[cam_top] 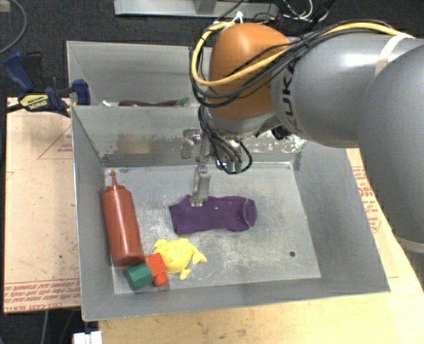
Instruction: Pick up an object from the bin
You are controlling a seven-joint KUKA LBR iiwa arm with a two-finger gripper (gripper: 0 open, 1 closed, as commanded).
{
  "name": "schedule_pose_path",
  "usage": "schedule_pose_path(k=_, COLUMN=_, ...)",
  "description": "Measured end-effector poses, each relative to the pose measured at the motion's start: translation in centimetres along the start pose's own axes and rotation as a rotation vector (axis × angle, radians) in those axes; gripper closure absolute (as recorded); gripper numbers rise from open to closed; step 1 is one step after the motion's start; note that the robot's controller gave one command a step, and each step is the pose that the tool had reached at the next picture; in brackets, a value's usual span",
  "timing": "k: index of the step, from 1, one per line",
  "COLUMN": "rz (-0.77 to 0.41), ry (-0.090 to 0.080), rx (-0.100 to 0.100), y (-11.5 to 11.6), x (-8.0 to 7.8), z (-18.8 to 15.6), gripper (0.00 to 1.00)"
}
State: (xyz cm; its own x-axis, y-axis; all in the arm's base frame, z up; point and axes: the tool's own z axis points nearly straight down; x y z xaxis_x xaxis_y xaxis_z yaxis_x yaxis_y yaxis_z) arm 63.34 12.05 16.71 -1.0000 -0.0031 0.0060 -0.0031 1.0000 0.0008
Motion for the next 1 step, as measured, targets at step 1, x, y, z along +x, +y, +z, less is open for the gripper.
schedule_pose_path(k=1, rz=0.002, ry=-0.007, rx=-0.001, y=-0.04, x=-0.15, z=-0.52, gripper=0.0)
